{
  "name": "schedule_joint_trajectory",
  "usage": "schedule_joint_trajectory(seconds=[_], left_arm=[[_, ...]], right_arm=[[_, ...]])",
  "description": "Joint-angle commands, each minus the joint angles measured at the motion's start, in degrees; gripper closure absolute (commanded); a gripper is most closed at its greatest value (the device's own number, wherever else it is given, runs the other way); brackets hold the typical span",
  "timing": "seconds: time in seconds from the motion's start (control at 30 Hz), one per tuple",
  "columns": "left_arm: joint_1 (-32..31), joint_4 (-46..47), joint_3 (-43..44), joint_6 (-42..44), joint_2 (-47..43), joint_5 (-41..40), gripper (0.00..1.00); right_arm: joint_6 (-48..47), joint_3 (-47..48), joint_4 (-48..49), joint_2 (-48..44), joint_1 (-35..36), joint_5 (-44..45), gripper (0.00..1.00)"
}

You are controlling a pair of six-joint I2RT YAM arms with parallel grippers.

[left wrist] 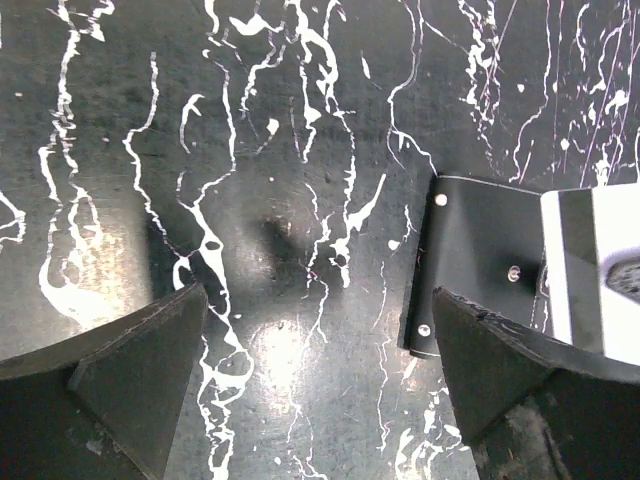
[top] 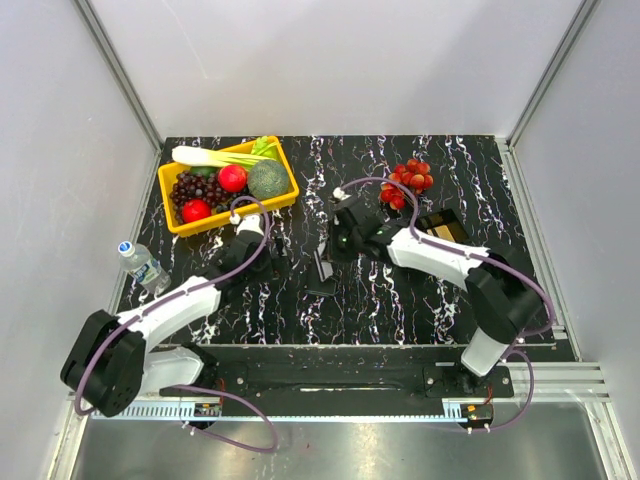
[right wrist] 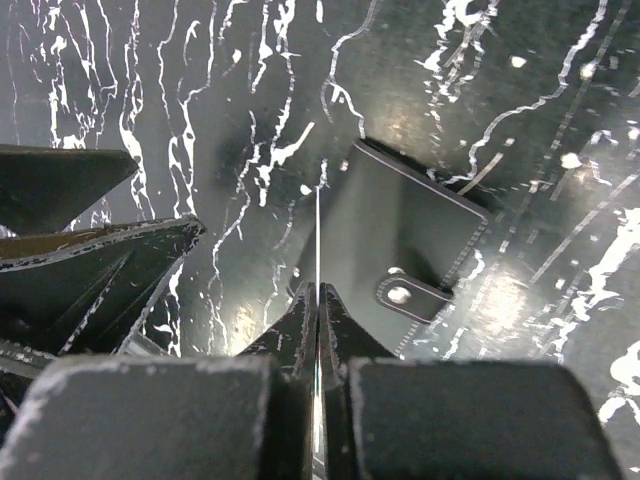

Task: Put the credit cards into the card holder
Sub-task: Pick up the credit card from the storage box, then open the card holder at the center of the board.

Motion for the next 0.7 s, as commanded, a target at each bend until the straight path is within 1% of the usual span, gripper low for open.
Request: schedule_joint_trajectory(seconds=[0.0, 0.13, 0.33, 0.67], left_arm=[[1.77, -0.87, -0.33, -1.11, -4.21, -2.48, 0.01], [2.48, -1.49, 0.38, 0.12, -5.01, -2.30, 0.01], [2.48, -0.70, 1.61, 1.52, -3.08, 0.86, 0.03], [2.30, -0.70, 4.68, 5.21, 2.98, 4.99, 0.08]], right_arm=[[4.62, 5.94, -0.71, 3.10, 4.40, 10.94, 1.00], [5.24, 7.71, -4.50, 6.18, 5.64, 18.06, 1.00], [2.26, 9.73, -6.69, 9.09, 5.64, 20.36, 1.00], [0.94, 5.78, -7.67, 4.00, 5.64, 24.05, 1.00]])
